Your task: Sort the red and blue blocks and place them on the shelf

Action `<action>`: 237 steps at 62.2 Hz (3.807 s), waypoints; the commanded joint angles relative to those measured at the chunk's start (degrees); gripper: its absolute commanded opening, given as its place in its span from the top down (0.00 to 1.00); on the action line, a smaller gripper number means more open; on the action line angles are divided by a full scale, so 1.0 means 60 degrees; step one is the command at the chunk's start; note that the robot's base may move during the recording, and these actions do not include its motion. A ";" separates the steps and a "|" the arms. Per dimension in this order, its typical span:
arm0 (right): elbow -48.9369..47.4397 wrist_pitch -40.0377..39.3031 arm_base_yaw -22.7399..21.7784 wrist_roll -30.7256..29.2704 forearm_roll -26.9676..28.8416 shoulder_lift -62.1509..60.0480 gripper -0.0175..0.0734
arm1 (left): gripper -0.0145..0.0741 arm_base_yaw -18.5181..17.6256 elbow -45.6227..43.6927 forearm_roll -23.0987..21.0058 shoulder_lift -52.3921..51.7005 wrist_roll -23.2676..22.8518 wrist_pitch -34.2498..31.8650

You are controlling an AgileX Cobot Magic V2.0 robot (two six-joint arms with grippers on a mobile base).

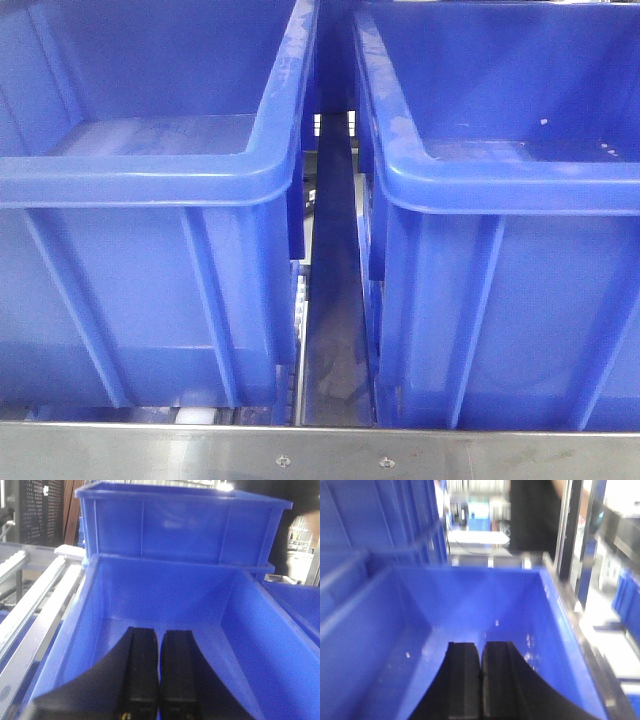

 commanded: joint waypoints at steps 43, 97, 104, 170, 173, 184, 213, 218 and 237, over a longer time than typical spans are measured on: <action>-0.0288 0.0036 -0.0074 -0.0031 -0.0097 -0.0561 0.75 | 0.70 -0.0007 -0.0284 0.0368 -0.0486 -0.0021 -0.0278; 0.3260 -0.1550 -0.0133 -0.0019 -0.0744 -0.2443 0.75 | 0.70 -0.0007 -0.0284 0.0368 -0.0505 -0.0021 -0.0197; 0.3591 -0.2302 -0.0133 -0.0019 -0.0744 -0.2443 0.75 | 0.70 -0.0007 -0.0284 0.0368 -0.0505 -0.0021 -0.0197; 0.3909 -0.2542 -0.0133 -0.0019 -0.0161 -0.2433 0.75 | 0.70 -0.0007 -0.0284 0.0368 -0.0505 -0.0021 -0.0184; 0.3909 -0.2542 -0.0133 -0.0019 -0.0161 -0.2433 0.75 | 0.70 -0.0007 -0.0284 0.0368 -0.0505 -0.0021 -0.0184; 0.3909 -0.2542 -0.0133 -0.0019 -0.0161 -0.2433 0.75 | 0.70 -0.0007 -0.0284 0.0368 -0.0505 -0.0021 -0.0184; 0.3909 -0.2542 -0.0133 -0.0019 -0.0161 -0.2433 0.75 | 0.70 0.0748 0.0970 0.0552 -0.0548 0.0096 -0.0605; 0.3909 -0.2542 -0.0133 -0.0019 -0.0161 -0.2433 0.75 | 0.70 0.1018 0.1658 0.0431 -0.0805 0.0599 -0.1332; 0.3909 -0.2544 -0.0133 -0.0027 -0.0161 -0.2433 0.75 | 0.70 0.1216 0.3538 -0.0053 -0.2558 0.1060 -0.2132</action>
